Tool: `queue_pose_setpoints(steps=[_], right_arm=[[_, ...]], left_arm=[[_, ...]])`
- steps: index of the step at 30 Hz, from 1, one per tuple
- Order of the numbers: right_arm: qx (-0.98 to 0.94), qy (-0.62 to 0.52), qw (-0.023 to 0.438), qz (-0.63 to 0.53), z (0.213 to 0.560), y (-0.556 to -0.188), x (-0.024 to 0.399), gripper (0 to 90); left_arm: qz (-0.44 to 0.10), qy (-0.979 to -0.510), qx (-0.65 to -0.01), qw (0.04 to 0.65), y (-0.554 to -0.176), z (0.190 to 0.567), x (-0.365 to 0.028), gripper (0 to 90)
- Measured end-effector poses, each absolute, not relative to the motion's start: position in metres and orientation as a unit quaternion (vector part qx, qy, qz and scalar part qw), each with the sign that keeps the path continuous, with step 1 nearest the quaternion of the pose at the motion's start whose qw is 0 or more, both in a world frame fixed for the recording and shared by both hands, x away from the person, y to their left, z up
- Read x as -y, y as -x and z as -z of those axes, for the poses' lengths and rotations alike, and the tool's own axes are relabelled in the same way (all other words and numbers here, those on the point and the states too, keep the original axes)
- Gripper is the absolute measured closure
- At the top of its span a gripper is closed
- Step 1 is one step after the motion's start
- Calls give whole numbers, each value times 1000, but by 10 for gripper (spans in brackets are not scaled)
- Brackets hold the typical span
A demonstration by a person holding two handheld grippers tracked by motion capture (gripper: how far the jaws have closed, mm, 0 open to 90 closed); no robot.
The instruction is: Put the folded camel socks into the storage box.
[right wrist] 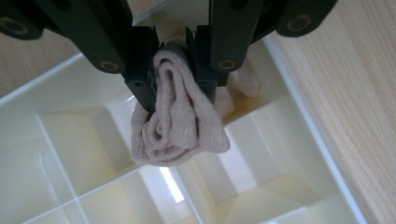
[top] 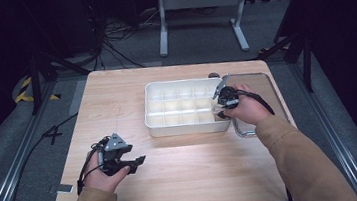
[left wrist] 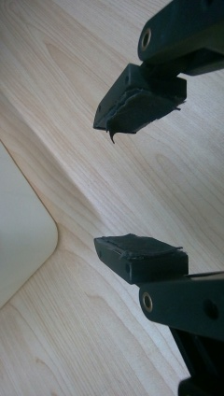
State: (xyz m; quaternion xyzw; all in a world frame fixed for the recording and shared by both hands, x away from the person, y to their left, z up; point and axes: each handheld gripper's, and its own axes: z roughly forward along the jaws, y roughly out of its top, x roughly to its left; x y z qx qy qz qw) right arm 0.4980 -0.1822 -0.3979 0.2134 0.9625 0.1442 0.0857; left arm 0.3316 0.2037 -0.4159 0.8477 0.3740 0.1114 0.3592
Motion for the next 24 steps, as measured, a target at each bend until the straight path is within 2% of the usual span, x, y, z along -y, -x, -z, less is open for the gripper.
queue_pose_setpoints(steps=[9,13,15,17,19,23,24], right_arm=[[-961,-241,62,-121,405,-503,180,755],[-953,-265,58,-133,400,-501,183,660],[-945,-276,72,-157,391,-500,188,568],[-941,-281,77,-172,385,-499,189,561],[-939,-279,84,-185,380,-499,188,614],[-941,-274,84,-179,380,-500,185,783],[-943,-272,82,-175,382,-500,184,796]], left_arm=[[-111,-851,-371,356,-332,417,-203,374],[-108,-853,-369,353,-333,418,-201,371],[-107,-853,-370,353,-334,418,-200,369],[-108,-854,-367,353,-334,419,-199,368],[-106,-856,-363,351,-335,419,-196,367],[-107,-858,-362,348,-335,419,-196,366],[-107,-858,-362,348,-335,419,-196,365]])
